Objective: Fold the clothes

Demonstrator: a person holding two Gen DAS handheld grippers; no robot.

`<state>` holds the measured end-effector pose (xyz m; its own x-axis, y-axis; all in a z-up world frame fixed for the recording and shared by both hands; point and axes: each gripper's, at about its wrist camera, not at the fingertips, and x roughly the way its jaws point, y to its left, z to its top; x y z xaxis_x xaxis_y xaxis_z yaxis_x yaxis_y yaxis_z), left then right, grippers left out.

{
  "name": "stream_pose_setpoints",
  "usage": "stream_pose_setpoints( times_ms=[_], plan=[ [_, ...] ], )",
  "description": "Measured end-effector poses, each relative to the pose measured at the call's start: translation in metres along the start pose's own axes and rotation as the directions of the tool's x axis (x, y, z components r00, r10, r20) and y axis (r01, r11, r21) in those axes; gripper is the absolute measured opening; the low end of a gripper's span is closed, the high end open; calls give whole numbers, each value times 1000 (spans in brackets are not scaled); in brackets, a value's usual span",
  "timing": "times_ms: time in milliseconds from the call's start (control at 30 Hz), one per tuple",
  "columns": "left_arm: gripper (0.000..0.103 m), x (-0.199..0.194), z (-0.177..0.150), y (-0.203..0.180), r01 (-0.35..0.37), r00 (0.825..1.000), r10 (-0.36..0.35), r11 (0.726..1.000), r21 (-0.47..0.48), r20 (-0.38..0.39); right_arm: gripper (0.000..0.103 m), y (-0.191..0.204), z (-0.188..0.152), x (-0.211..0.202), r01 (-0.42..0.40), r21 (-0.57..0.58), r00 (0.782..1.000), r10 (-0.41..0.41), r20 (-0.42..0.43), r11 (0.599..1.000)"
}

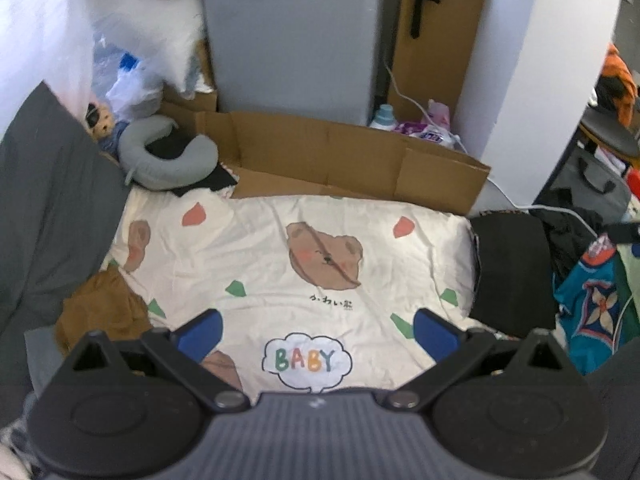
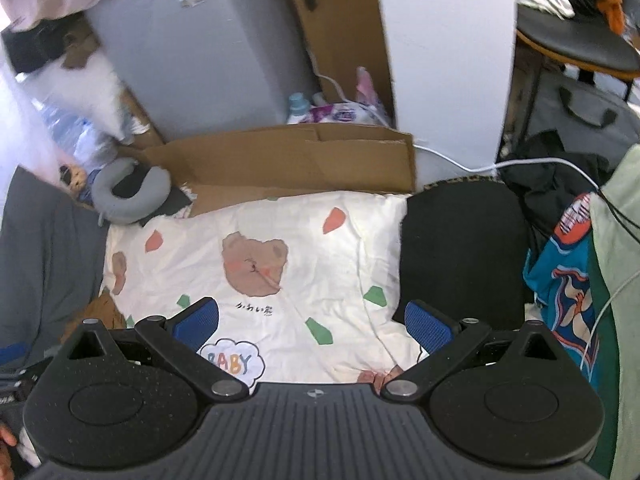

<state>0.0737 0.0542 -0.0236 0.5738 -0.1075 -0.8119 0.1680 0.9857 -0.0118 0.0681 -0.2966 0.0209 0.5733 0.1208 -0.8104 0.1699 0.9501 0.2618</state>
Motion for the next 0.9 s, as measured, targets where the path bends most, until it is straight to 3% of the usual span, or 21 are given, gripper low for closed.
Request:
stream_pose_setpoints(
  times_ms=[533, 700, 900],
  plan=[
    [103, 17, -13, 17, -87, 996, 83, 982, -166, -29, 102, 62, -19, 30, -71, -171, 996, 59, -71, 983],
    [103, 23, -19, 13, -107, 994, 99, 977, -186, -50, 102, 63, -21, 37, -91, -153, 992, 77, -96, 984],
    [103, 36, -19, 12, -137, 990, 125, 966, -218, -71, 102, 71, -22, 40, -56, -201, 994, 35, -107, 978]
  ],
)
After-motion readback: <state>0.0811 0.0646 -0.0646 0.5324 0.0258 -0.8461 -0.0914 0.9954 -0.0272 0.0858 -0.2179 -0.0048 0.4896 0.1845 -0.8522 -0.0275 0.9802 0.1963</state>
